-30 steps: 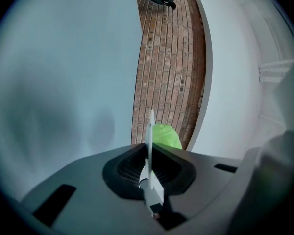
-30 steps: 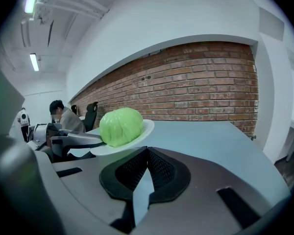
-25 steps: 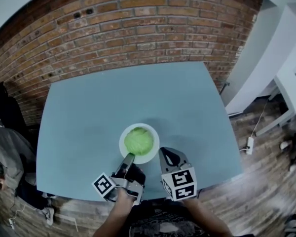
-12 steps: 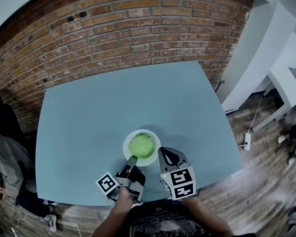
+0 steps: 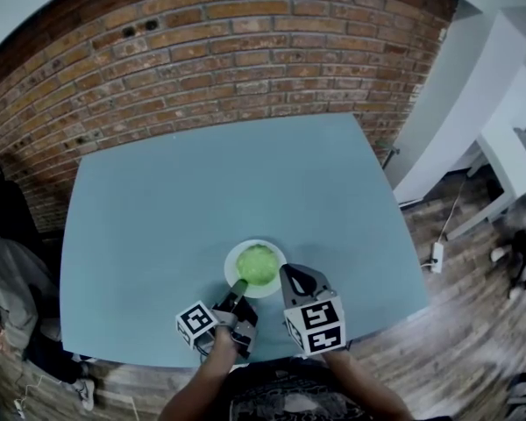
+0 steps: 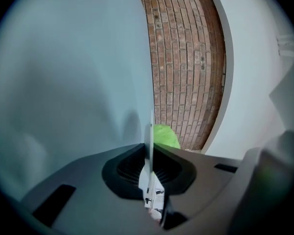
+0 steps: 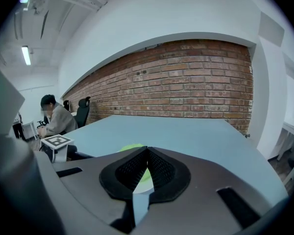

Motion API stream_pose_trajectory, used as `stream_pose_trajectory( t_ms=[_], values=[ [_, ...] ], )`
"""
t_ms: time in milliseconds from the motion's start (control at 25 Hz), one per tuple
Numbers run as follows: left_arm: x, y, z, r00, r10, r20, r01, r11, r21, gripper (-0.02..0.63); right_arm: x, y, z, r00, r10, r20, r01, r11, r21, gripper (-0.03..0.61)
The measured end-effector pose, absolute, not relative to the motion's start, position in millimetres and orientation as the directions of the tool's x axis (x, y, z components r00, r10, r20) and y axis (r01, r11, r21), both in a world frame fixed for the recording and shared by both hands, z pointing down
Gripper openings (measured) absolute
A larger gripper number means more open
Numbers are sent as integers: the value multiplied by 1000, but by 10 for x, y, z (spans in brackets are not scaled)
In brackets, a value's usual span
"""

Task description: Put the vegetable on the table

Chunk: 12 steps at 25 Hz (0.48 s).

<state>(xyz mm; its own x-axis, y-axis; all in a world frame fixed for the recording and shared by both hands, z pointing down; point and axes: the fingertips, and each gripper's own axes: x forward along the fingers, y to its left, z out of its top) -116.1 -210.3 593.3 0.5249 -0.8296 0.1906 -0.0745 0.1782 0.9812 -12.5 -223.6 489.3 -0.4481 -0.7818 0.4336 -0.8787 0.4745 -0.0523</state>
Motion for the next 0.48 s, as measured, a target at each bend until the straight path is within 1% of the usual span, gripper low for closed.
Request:
stream_pose_trajectory(
  t_ms=[480],
  values=[
    [-1158, -2155, 6142, 518, -812, 267, -131, 233, 964, 32, -75, -2229, 4940, -454, -778, 434, -877, 475, -68, 8]
  ],
)
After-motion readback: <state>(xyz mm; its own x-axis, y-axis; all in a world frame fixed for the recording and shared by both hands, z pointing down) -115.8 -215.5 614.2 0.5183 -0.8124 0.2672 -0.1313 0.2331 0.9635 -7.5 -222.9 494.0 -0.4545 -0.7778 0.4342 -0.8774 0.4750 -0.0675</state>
